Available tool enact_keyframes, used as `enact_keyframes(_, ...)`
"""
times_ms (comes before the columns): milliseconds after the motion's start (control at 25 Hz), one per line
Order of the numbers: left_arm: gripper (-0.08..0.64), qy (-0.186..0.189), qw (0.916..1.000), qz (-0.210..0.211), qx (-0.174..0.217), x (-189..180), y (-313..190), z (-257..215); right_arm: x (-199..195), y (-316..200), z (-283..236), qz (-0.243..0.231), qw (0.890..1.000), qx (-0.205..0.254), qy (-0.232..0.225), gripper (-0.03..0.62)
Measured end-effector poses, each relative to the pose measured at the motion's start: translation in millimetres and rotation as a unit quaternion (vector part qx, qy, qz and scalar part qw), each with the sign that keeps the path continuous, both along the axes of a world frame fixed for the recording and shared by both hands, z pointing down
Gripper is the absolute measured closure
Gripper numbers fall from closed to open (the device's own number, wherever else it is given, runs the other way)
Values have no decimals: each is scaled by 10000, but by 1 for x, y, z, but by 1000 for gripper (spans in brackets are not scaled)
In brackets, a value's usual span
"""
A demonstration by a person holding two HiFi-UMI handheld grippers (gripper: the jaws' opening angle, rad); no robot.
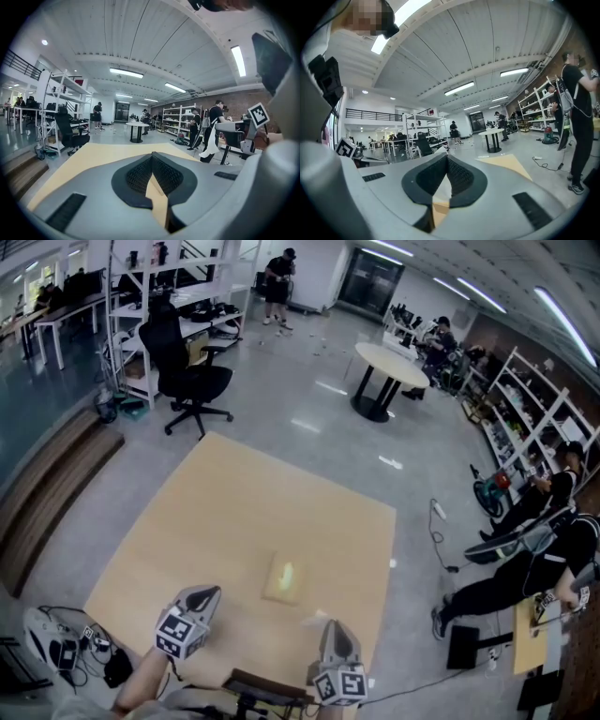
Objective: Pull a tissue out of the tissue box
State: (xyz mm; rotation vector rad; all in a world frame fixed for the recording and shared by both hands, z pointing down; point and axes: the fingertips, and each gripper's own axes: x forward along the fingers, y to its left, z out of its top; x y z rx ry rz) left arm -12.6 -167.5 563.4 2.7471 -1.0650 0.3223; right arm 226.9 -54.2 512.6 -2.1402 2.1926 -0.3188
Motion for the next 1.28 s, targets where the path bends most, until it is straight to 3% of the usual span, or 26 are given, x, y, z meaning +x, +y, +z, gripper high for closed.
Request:
enact_keyframes(320, 554, 3, 10000, 43, 35, 2, 1, -5, -7, 7, 0, -115, 9996, 25, 262, 591)
enact_keyframes(1280, 554, -33, 10000, 34, -32, 0, 7, -1, -15, 4, -1, -189, 9998, -6, 11, 591)
